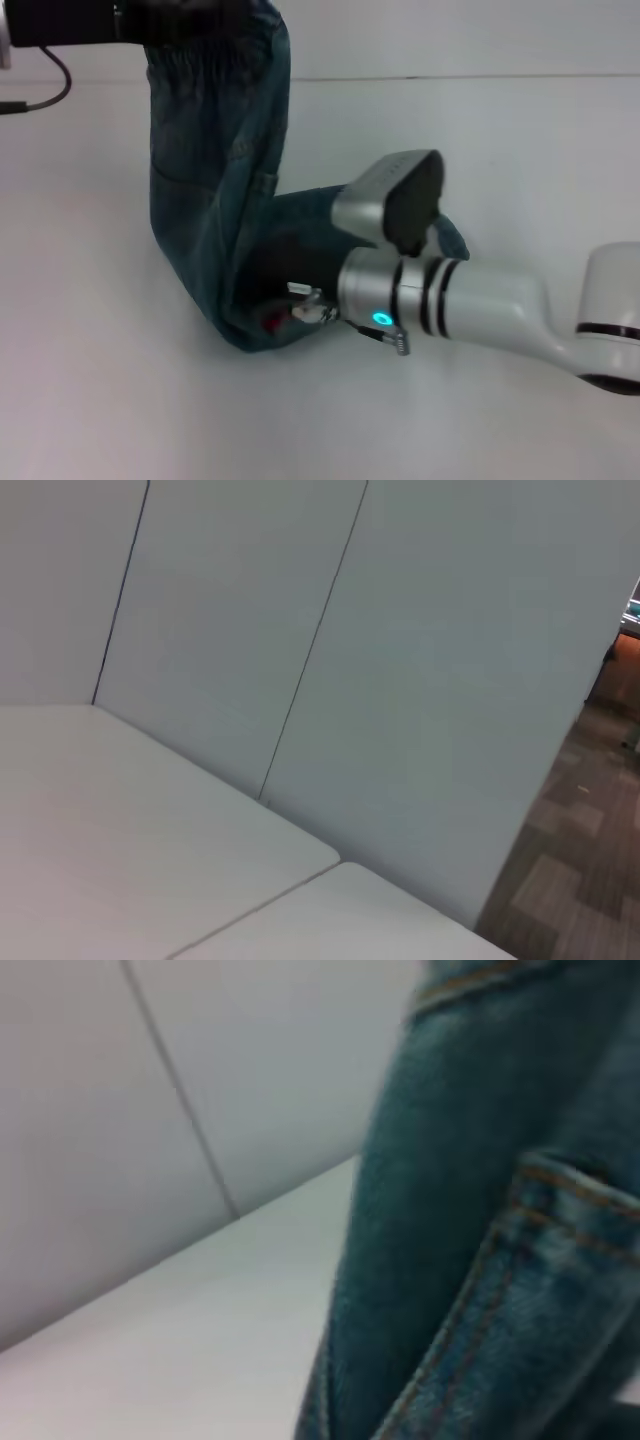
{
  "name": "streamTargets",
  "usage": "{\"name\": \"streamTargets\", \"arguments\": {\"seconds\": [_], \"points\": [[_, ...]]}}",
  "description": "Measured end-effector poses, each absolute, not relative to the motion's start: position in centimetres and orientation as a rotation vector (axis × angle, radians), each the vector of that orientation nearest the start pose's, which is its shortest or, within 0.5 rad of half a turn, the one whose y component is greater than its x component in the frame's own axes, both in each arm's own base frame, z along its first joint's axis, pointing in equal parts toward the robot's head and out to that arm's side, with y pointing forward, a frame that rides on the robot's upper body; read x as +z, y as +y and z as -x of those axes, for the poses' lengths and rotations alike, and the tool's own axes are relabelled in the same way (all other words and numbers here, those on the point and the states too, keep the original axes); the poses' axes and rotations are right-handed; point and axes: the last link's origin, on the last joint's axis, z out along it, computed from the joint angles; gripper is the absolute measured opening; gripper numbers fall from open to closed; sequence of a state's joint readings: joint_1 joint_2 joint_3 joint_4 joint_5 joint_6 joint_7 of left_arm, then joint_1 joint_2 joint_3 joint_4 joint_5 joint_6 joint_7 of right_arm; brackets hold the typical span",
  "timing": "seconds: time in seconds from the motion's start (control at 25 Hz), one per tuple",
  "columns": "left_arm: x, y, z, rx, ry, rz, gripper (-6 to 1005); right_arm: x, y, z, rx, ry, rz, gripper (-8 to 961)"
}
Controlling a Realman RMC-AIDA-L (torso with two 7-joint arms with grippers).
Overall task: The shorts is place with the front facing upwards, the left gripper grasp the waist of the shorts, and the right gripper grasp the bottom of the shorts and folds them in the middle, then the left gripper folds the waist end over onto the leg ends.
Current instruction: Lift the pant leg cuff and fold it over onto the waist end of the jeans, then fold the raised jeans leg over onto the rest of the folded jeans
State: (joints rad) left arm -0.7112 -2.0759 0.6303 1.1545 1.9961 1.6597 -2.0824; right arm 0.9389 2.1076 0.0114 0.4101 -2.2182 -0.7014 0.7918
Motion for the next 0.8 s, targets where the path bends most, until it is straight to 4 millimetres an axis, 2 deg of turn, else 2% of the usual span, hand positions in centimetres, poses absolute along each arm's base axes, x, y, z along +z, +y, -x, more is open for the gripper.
{"name": "streamTargets", "arguments": {"seconds": [0.16, 0.2, 0.4, 0.64, 0.8], "points": [[8.9, 38.6, 15.5, -0.801, -0.801, 2.637, 62, -16.3, 34.1, -19.1, 0.698, 0.906, 2.529, 10], [8.6, 38.5, 15.6, -0.804, -0.805, 2.641, 64, -15.3, 34.1, -20.3, 0.739, 0.916, 2.486, 10], [7.0, 38.4, 15.7, -0.83, -0.803, 2.671, 71, -10.0, 34.4, -24.1, 0.97, 0.901, 2.259, 10], [2.4, 38.5, 14.4, -0.786, -0.752, 2.764, 80, -3.8, 35.0, -27.0, 1.148, 0.849, 1.994, 9], [-1.4, 38.8, 13.2, -0.684, -0.737, 2.81, 86, -1.4, 35.2, -27.9, 1.236, 0.866, 1.842, 9]]}}
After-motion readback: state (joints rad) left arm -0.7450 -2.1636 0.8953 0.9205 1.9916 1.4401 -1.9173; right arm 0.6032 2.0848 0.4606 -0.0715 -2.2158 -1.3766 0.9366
